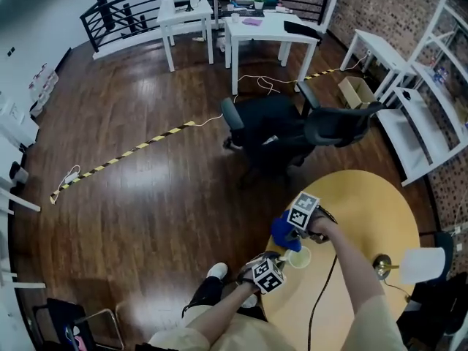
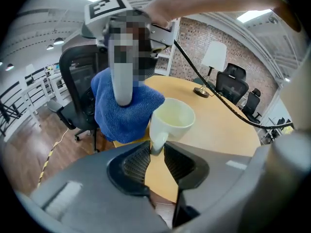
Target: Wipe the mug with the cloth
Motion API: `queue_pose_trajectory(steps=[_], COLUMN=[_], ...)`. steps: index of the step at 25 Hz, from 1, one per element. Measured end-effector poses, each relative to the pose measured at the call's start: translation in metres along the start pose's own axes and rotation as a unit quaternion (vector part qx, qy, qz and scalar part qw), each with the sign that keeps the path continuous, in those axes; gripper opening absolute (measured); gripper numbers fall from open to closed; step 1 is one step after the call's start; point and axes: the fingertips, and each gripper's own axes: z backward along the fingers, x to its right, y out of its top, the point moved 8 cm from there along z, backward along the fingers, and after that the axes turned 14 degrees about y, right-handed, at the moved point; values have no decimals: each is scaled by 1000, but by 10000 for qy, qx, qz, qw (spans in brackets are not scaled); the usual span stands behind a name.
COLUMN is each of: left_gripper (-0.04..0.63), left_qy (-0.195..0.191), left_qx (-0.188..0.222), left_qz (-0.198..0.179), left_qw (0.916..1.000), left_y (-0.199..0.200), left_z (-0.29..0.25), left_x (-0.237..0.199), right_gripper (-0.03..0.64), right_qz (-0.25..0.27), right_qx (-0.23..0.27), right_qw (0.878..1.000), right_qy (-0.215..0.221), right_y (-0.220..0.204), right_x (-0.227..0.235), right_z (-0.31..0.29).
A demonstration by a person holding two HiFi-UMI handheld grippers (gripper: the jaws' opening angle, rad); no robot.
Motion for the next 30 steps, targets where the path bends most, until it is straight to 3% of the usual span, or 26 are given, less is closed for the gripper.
queue_pose_trajectory(steps=[4, 9, 21, 30], left_gripper=[75, 75, 78, 77], left_qy=[89, 169, 233, 460], left_qx=[27, 47, 45, 56], left_qz=[46, 38, 395, 413], left_qw=[9999, 9998, 9989, 9981], left_y=[-2, -1, -2, -5], left_z=[0, 0, 0, 2], left_x=[1, 3, 6, 10], right_gripper=[67, 66, 64, 64], right_qz=[-522, -691, -643, -643], right_qx=[-609, -1235, -1698, -1648], right_qw=[9964, 9890, 9834, 9842], right_qy=[288, 432, -4, -83], right_y=[15, 9, 9, 7], right_x=[-2, -10, -9, -8], right_z=[-21, -50, -68, -73])
